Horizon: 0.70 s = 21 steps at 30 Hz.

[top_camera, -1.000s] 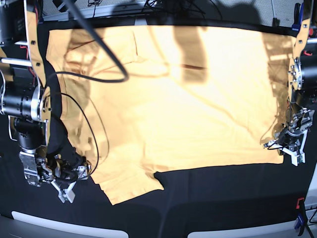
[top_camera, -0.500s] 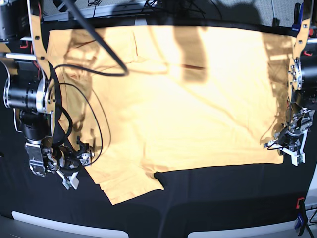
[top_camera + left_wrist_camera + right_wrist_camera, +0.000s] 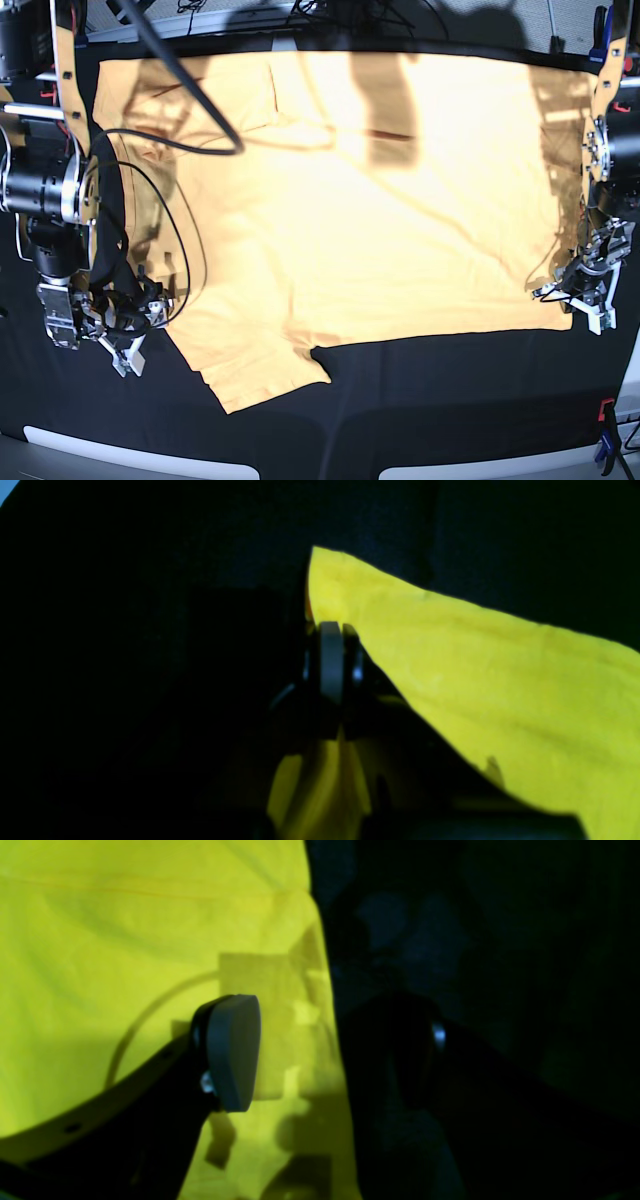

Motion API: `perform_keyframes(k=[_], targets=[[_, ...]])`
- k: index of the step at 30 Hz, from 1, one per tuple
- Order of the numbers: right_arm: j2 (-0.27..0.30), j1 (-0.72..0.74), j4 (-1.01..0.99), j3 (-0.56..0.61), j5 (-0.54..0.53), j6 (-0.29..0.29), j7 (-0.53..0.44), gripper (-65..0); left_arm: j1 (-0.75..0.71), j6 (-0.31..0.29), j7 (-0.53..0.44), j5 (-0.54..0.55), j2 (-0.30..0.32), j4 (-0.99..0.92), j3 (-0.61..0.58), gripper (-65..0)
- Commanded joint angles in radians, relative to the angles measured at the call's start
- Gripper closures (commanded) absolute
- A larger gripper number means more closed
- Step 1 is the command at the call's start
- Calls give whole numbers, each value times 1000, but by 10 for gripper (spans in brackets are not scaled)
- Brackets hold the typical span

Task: Layout the t-shirt on the table in an organized manner, then fold the t-shirt properly
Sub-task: 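Grasp the hem-side edges of the shirt with both grippers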

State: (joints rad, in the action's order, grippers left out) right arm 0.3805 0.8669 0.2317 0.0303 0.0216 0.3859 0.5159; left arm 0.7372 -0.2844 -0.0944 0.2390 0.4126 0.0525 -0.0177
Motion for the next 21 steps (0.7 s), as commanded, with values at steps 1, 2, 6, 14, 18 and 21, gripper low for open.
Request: perform_keyframes(k=[1,2,6,14,18,21], targets=[[10,28,12,-3,-31,4,-6,-383,22,0,19,-3,6,6,1,0],[10,22,12,-3,-61,14,3,-383,22,0,19,-3,6,6,1,0],[1,5,12,-3,-111,79,25,-382,22,0,18,-3,6,6,1,0],[-24,6,12,-3,-111,158,27,-219,22,0,19,-3,6,6,1,0],[-32,6,13,-3,-107,183,24,-112,22,-1,19,-3,6,6,1,0],[-33,6,13,-3,-107,183,22,-22,22,-1,19,-3,6,6,1,0]])
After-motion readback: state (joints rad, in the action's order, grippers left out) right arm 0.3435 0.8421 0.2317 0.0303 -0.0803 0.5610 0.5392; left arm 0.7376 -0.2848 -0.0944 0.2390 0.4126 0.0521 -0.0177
